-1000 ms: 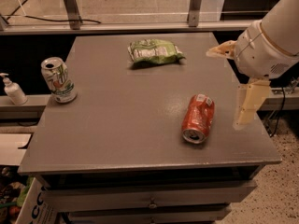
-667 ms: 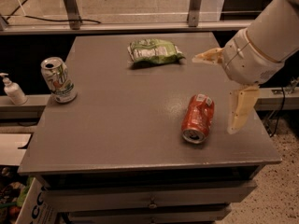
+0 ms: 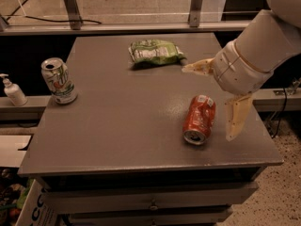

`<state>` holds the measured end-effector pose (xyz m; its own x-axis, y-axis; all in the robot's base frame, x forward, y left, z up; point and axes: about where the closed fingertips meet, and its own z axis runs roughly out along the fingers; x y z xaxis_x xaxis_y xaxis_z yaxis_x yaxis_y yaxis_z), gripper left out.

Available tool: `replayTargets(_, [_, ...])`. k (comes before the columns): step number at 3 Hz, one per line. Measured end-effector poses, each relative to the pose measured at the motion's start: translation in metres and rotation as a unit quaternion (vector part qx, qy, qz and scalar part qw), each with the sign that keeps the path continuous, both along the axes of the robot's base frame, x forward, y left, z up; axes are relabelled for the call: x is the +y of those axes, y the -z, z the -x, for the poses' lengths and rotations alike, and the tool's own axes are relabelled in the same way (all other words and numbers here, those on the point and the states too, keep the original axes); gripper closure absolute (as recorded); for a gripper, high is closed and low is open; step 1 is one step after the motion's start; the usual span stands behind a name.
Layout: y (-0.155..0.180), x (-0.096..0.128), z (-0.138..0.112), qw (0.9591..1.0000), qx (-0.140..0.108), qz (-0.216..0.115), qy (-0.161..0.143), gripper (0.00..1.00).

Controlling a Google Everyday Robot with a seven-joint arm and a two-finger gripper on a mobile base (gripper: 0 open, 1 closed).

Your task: Move coke can near 7up can

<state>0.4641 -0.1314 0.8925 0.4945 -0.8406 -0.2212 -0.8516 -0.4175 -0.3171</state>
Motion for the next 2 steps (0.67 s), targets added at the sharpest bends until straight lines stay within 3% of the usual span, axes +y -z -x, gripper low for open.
replayTargets(1, [-0.002, 0.003, -0.001, 0.9999, -0.004, 0.001, -0.012, 0.00])
replayTargets(2, [-0.002, 0.019, -0.006, 0.9972, -0.017, 0.025, -0.069, 0.00])
